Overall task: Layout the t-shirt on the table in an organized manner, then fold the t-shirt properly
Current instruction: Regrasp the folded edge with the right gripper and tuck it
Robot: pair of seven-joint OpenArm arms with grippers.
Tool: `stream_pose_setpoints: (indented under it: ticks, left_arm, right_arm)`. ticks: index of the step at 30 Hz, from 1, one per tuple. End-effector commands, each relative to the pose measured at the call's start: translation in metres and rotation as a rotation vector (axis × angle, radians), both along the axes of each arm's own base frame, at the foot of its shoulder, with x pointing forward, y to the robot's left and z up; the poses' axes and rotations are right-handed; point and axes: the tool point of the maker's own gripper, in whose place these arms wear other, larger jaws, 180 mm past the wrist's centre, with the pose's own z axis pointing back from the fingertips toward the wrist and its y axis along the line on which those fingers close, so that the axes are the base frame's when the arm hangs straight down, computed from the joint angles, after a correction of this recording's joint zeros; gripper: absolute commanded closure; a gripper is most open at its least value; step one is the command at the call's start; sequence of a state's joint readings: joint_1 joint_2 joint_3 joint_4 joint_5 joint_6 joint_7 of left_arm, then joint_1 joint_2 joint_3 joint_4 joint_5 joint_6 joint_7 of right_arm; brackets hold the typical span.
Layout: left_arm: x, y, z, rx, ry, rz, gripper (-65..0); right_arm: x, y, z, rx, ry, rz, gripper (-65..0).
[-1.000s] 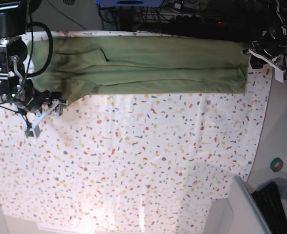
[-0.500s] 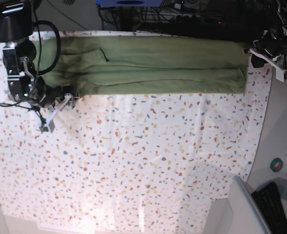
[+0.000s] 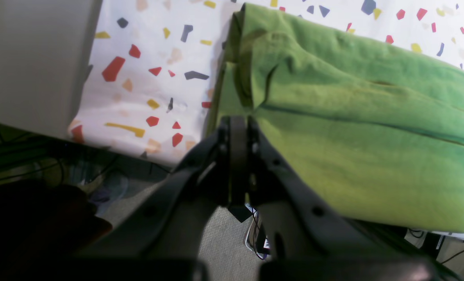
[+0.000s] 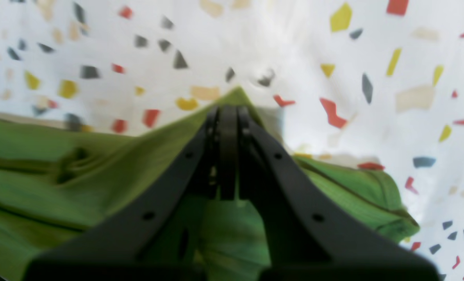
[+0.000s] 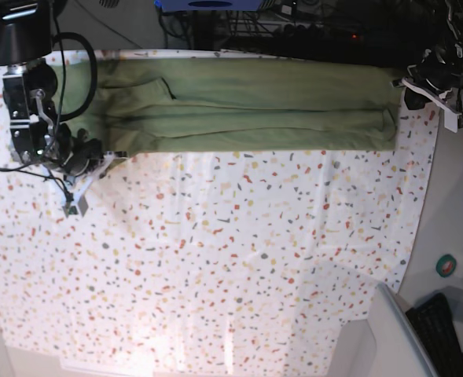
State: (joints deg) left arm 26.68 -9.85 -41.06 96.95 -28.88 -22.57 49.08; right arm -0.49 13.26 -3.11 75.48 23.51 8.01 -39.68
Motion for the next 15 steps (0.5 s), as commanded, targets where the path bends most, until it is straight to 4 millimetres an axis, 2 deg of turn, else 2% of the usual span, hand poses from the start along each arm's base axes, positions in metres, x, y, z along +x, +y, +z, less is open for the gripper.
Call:
stream_pose_setpoints:
  ticks: [1,3,6,7,11,13,15]
  left_arm:
    - [0.006,0.005,0.009,0.016,-0.031,-0.007,0.0]
    - [0.006,0.005,0.009,0.016,-0.033,-0.007,0.0]
    - [0.006,0.005,0.009,0.016,-0.033,-0.007,0.0]
    - [0.006,0.005,0.009,0.016,-0.033,-0.007,0.0]
    - [0.006,0.005,0.009,0.016,-0.033,-0.007,0.0]
    - [0.006,0.005,0.009,0.016,-0.033,-0.007,0.0]
    - [0.006,0.005,0.009,0.016,-0.033,-0.007,0.0]
  right_arm:
    - [0.014,-0.002,0.017,-0.001,-0.068,0.001,0.0]
    - [0.017,0.000,0.025,0.001,-0.095,0.001,0.0]
    - [0.025,-0.010,0.031,-0.004,-0.112,-0.029,0.0]
    - [0.027,-0.011,0.032,-0.004,-0.116,-0.031,-3.0]
    - [0.027,-0.017,0.020,-0.007,-0.079,-0.052,-37.2]
    - [0.025,-0.020,0.011,-0.008,-0.049,-0.060,-44.1]
    - [0.023,-0.023,0.003,-0.009,-0.022,-0.070,-44.4]
